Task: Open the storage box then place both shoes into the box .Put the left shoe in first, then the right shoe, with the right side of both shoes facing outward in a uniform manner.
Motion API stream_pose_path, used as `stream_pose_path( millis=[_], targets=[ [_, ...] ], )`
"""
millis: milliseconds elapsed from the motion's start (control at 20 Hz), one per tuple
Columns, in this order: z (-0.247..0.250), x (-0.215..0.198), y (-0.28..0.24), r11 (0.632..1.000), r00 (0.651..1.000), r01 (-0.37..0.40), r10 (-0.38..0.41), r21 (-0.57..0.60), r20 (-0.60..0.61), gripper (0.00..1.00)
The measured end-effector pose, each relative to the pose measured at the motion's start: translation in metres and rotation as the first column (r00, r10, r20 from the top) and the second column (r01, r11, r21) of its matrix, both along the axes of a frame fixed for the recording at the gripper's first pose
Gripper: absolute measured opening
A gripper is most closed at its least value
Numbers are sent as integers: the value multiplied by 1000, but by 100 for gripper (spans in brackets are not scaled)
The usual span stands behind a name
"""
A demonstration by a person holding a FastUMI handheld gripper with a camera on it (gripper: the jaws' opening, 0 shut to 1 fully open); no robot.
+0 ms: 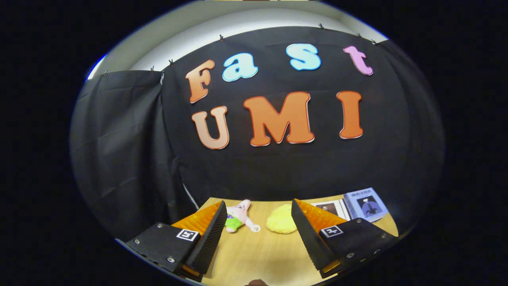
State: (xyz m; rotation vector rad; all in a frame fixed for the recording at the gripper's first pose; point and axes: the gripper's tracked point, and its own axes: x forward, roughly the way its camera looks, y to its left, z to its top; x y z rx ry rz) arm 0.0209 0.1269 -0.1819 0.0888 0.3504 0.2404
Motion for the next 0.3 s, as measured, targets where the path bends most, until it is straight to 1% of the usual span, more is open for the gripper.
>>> stream_pose_path(
  millis=[150, 300],
  targets=[
    [23, 2, -36, 995, 993, 60, -53, -74, 101, 96],
    [40, 2, -58, 992, 983, 106, -95, -65, 154, 96]
  ],
)
